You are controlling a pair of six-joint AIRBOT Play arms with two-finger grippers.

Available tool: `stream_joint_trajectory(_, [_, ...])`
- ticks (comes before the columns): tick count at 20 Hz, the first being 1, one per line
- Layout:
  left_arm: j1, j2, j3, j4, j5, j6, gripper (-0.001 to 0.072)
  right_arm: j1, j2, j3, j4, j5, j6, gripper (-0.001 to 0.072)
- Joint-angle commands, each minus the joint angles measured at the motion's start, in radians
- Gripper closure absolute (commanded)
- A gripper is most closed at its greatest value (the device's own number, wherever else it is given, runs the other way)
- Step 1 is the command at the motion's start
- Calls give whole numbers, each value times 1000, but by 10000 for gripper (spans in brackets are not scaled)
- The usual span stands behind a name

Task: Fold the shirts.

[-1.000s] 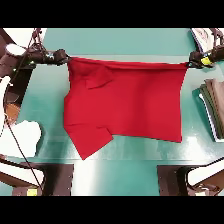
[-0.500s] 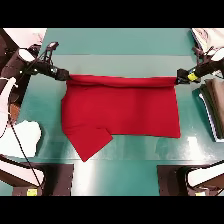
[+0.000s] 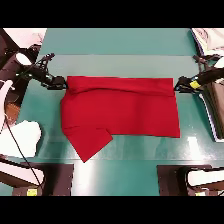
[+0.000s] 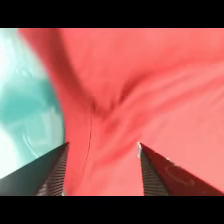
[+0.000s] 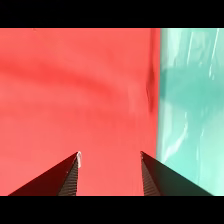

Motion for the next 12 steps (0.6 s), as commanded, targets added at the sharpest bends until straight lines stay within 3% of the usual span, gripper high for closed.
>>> stream_joint_trajectory(1, [29,131,-149,4,-92,-42,211,-53,86,-9,2,139,-4,282])
stream_joint_trajectory(7, [5,633,-791,-7,79,-216,210,-61,205,-9,3,96,-26,282])
stream_joint_trajectory(12, [5,829,-1012,-97,66,-233,210,-60,215,-9,3,87,-26,282])
